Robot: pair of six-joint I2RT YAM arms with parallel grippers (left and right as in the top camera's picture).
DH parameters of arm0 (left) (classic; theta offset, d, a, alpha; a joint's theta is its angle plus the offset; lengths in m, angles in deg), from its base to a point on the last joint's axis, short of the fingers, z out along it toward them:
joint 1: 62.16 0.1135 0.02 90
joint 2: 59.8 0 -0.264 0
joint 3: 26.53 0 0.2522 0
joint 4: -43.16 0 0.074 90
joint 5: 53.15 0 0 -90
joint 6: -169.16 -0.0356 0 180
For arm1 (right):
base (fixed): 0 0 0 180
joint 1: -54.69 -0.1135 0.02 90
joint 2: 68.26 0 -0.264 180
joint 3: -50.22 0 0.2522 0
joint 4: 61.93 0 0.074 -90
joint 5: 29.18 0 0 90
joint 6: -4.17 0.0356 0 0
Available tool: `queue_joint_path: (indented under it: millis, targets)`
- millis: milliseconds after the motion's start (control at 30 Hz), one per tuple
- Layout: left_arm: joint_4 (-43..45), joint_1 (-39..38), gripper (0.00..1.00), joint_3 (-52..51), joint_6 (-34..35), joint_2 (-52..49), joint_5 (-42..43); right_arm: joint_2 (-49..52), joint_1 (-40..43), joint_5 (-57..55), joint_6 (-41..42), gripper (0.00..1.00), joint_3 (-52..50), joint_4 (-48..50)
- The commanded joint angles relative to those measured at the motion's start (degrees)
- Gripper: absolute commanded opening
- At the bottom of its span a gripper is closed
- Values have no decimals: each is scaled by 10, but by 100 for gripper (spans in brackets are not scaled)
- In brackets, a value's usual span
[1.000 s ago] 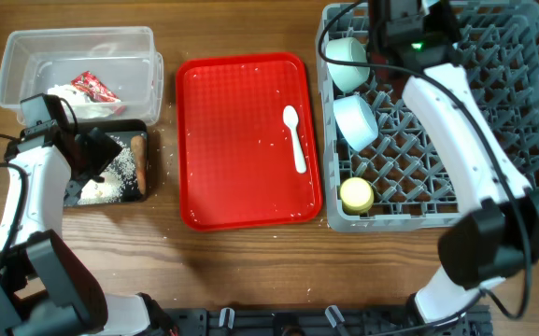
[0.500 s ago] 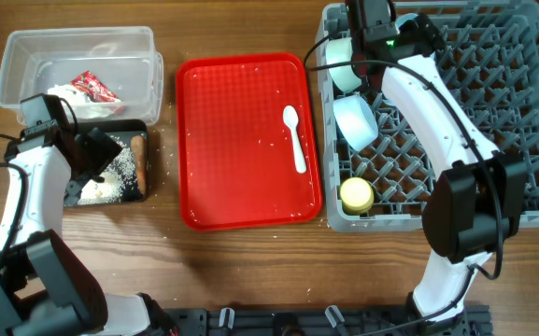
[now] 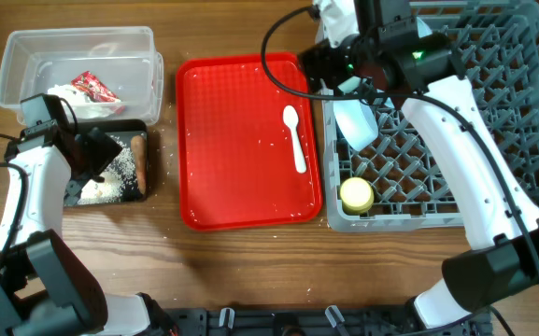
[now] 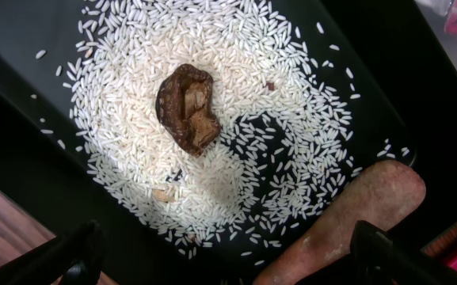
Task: Sort waste into correct bins and load items into the dishwasher rack
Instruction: 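Set the plate upright in the dish rack and open the right gripper, then move the right gripper over the white spoon on the red tray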
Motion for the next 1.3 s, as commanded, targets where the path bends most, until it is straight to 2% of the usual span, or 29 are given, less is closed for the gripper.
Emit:
queue_joint_path:
  millis: [0,233,400,800,1167,1267]
  targets:
    - [0,2,100,-2,-1,2,2,41,-6,116,134,77,-21,22]
    - [0,2,100,-2,-1,2,2,145,-38,33,176,72,-21,-44]
    - [0,2,100,-2,-1,2,2,213,-42,-10,192,64,-21,-78]
    - [0,2,100,-2,-1,2,2,280,-42,-21,192,55,-21,-92]
    - [0,2,100,-2,-1,2,2,321,-43,-21,191,41,-22,-89]
    - [0,2,100,-2,-1,2,2,320,-42,-58,192,38,-22,-90]
